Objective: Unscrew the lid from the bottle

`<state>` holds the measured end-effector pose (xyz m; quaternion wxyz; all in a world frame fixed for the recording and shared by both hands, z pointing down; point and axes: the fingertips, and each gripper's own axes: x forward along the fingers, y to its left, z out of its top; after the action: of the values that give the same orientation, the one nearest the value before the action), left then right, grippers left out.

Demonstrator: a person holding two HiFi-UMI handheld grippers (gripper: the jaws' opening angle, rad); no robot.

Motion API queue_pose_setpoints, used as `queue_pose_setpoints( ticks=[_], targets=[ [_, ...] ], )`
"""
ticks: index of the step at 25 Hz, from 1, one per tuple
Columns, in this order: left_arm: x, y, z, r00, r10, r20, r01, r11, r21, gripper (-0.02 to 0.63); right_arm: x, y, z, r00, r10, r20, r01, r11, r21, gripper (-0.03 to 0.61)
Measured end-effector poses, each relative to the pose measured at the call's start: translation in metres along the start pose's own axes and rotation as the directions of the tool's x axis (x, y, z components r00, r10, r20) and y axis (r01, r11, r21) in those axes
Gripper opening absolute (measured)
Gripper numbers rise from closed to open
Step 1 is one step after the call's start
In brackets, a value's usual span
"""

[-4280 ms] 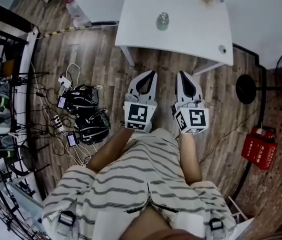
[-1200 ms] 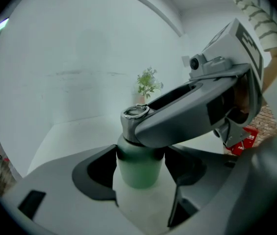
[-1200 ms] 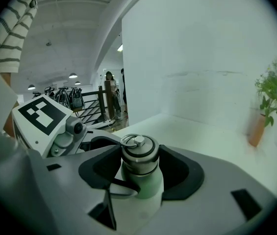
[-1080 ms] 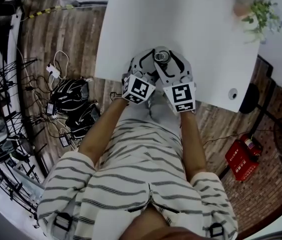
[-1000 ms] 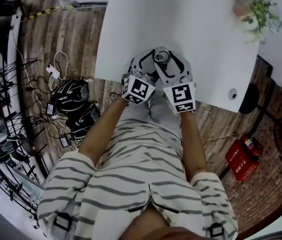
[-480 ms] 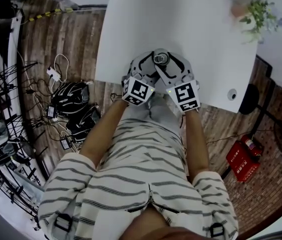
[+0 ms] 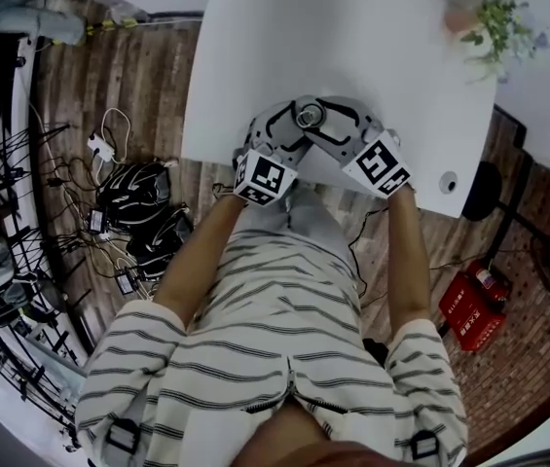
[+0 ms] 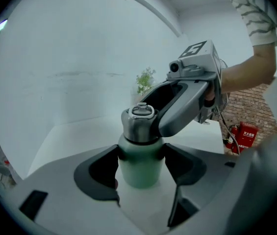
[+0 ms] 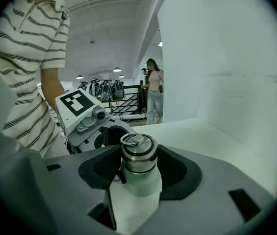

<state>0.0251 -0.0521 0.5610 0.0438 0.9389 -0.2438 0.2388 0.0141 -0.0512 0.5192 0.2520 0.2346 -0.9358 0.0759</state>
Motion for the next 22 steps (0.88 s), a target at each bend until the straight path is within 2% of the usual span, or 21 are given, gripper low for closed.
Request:
queue_pose_setpoints(
  ticks=[3,7,12,14,16,17,18,19,22],
  targets=[
    [0.002,-0.001,0.001,1.0,-0.008,-0.001,0.008,1.0,0.003,0.296,-0.001,0.0,-0.001,0.994,0.107,-0.017,-0.108,0.992,-0.066,0.242],
    [0.004,0.001,0.001,1.0,-0.02,-0.005,0.02,1.0,0.006,0.296,-0.001,0.0,-0.002,0.971,0.232,-0.06,-0.238,0.962,-0.134,0.242],
    [0.003,0.002,0.004,1.0,-0.027,-0.006,0.028,1.0,0.011,0.296,-0.001,-0.001,-0.001,0.945,0.298,-0.133,-0.319,0.929,-0.187,0.242],
    [0.002,0.002,0.001,1.0,-0.027,-0.007,0.027,1.0,0.011,0.296,0.001,0.001,-0.003,0.944,0.297,-0.145,-0.321,0.927,-0.195,0.243],
    [0.002,0.002,0.0,0.999,-0.03,-0.01,0.03,0.999,0.01,0.296,0.002,0.002,-0.002,0.949,0.285,-0.138,-0.305,0.938,-0.166,0.247],
    [0.002,0.002,0.0,0.999,-0.032,-0.011,0.032,0.999,0.011,0.296,0.001,0.001,0.0,0.954,0.275,-0.12,-0.291,0.947,-0.135,0.265],
    [0.002,0.002,0.001,0.999,-0.034,-0.013,0.034,0.999,0.012,0.296,0.0,0.001,0.004,0.961,0.261,-0.092,-0.27,0.958,-0.101,0.321],
    [0.002,0.002,0.001,0.999,-0.034,-0.014,0.034,0.999,0.012,0.296,-0.002,0.001,0.009,0.97,0.237,-0.057,-0.241,0.968,-0.07,0.351],
    [0.003,0.002,0.004,0.999,-0.035,-0.013,0.035,0.999,0.012,0.296,-0.009,-0.002,0.022,0.995,0.093,0.042,-0.093,0.996,0.007,0.36]
  ],
)
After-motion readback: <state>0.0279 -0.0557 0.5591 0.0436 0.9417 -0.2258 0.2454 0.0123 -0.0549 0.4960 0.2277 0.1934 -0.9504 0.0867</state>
